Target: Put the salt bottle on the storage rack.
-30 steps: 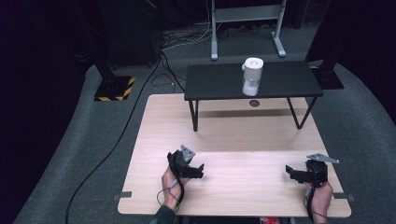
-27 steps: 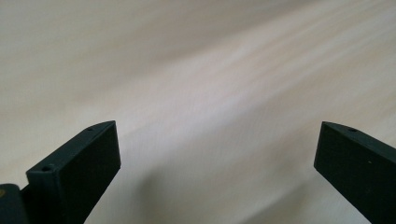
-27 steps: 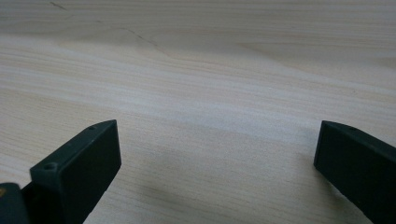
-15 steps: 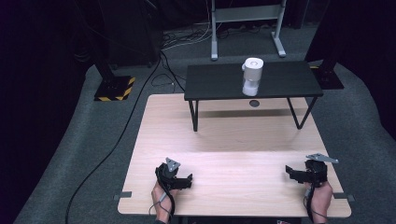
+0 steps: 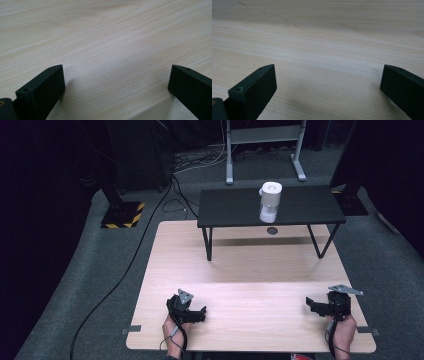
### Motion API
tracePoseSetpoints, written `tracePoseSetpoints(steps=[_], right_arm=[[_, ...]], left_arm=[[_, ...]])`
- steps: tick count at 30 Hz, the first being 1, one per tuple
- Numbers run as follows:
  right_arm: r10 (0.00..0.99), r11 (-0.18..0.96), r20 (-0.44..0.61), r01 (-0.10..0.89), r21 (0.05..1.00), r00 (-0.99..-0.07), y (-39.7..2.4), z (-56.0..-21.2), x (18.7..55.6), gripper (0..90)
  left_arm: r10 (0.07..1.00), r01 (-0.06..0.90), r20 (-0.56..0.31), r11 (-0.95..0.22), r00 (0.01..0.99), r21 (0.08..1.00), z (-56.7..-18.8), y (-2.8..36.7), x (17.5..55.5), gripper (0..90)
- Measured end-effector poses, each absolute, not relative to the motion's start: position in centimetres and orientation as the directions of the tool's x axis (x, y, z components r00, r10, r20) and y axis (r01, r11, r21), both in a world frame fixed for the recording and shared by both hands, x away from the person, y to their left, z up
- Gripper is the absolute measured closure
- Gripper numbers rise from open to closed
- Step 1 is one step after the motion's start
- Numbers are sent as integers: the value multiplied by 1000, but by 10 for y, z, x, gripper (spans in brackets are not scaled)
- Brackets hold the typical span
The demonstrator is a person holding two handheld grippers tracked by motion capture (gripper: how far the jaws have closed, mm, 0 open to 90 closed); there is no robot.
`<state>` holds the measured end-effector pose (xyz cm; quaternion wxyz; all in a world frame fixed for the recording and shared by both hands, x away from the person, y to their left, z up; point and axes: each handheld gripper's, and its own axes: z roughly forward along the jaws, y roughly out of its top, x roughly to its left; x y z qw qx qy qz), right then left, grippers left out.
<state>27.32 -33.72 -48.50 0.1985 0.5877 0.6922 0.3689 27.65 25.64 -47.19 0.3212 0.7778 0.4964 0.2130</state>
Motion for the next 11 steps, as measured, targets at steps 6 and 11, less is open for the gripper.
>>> tracePoseSetpoints(steps=[6,11], right_arm=[[961,43,154,671,740,-232,-336,-484,274,0],[960,47,152,674,737,-233,-336,-484,275,0]], left_arm=[[907,633,16,-306,420,711,-472,256,276,3],[918,638,20,-291,397,713,-472,252,275,3]])
